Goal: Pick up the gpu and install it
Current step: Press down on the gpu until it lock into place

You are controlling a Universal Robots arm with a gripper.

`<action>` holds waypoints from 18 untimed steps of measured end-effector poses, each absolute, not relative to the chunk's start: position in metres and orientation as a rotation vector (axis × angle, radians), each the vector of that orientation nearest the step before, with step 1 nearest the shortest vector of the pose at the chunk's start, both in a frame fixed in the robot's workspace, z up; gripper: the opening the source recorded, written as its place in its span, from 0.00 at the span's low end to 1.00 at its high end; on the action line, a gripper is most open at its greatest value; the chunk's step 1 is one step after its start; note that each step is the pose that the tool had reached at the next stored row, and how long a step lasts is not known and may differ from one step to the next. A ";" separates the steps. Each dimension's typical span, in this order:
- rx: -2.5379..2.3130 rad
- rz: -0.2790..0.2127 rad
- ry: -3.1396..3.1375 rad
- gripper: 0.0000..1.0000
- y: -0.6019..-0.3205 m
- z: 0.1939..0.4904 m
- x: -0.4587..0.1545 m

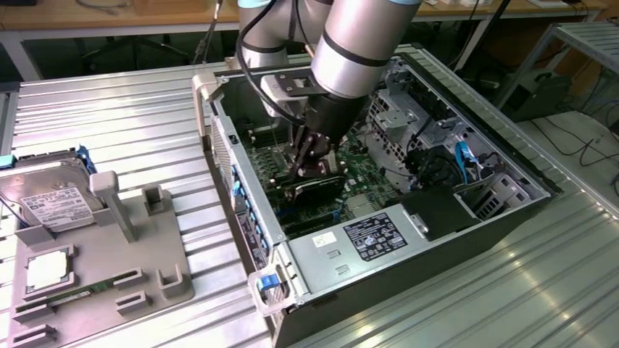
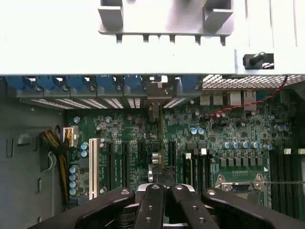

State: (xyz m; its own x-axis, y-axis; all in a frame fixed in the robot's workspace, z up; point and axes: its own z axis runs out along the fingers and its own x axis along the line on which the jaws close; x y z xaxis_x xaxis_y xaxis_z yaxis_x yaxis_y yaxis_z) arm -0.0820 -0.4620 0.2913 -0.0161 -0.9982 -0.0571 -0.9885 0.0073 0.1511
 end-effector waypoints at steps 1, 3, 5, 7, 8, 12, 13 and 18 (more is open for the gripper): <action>2.150 -0.238 -2.176 0.11 -0.462 0.291 -0.082; 2.139 -0.257 -2.166 0.11 -0.462 0.292 -0.082; 2.132 -0.270 -2.159 0.11 -0.462 0.292 -0.082; 2.124 -0.282 -2.153 0.11 -0.462 0.292 -0.082; 2.121 -0.288 -2.150 0.11 -0.462 0.292 -0.082; 2.103 -0.317 -2.134 0.11 -0.462 0.292 -0.082; 2.098 -0.325 -2.129 0.11 -0.462 0.292 -0.082; 2.076 -0.361 -2.109 0.11 -0.460 0.292 -0.082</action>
State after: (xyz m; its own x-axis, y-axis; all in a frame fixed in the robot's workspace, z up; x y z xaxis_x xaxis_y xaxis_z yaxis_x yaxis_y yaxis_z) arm -0.0816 -0.4603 0.2917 -0.0235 -0.9982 -0.0545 -0.9596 0.0073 0.2813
